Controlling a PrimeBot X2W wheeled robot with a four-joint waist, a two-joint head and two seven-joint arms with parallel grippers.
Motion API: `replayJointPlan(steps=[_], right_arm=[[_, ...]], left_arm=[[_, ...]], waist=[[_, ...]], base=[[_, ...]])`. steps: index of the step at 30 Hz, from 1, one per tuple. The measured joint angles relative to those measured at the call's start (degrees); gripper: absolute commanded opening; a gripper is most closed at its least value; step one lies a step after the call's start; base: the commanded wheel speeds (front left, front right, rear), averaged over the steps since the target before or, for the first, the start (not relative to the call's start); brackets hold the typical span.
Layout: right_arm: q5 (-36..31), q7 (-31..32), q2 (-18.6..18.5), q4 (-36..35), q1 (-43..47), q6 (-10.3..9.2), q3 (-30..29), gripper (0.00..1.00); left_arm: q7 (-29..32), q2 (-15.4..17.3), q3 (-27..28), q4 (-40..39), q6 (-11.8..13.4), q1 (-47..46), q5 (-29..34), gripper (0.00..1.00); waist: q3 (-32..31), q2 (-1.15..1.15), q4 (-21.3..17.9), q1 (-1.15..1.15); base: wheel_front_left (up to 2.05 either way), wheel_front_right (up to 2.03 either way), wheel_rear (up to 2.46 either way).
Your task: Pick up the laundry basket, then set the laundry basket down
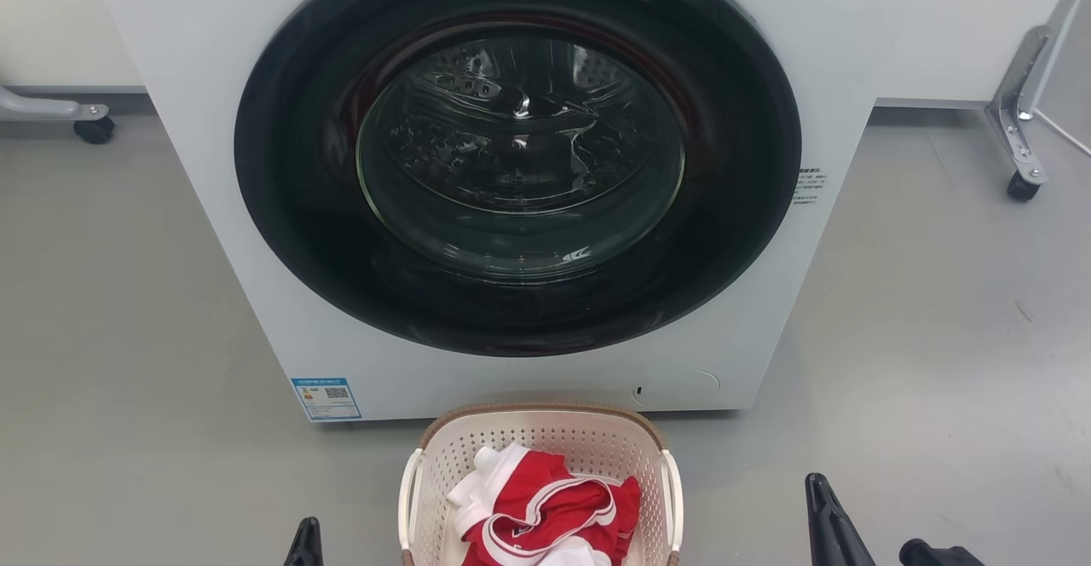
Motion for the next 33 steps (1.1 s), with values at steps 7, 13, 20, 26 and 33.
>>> replayJointPlan(steps=[7, 13, 20, 26, 33], right_arm=[[6.7, 2.0, 0.1, 0.7, -0.5, 1.05, -1.9, 0.00], [12.3, 3.6, 0.2, 1.6, -1.4, 2.02, -3.8, 0.00], [18.2, 5.4, 0.2, 2.3, -2.5, 3.07, -5.7, 0.00], [22.9, 6.6, 0.3, 3.3, -3.1, 3.79, -7.3, 0.00], [28.8, 8.2, 0.4, 4.1, -3.8, 4.89, -9.2, 0.00]], left_arm=[[1.8, -0.3, 1.1, 0.5, -1.0, -0.6, -6.1, 0.00], [3.5, -0.5, 2.4, 1.2, -2.0, -1.8, -11.6, 0.00], [5.0, -0.6, 3.7, 1.8, -3.0, -2.9, -17.4, 0.00], [6.3, -0.9, 4.6, 2.4, -3.9, -4.0, -22.0, 0.00], [7.7, -1.2, 5.9, 3.1, -5.0, -4.9, -27.3, 0.00]], waist=[[0.1, 0.00, -0.2, 0.01], [0.2, 0.00, -0.4, 0.01], [0.2, 0.00, -0.6, 0.01], [0.3, 0.00, -0.8, 0.00], [0.4, 0.00, -1.0, 0.01]], base=[[0.00, 0.00, 0.00], [0.00, 0.00, 0.00], [0.00, 0.00, 0.00], [0.00, 0.00, 0.00], [0.00, 0.00, 0.00]])
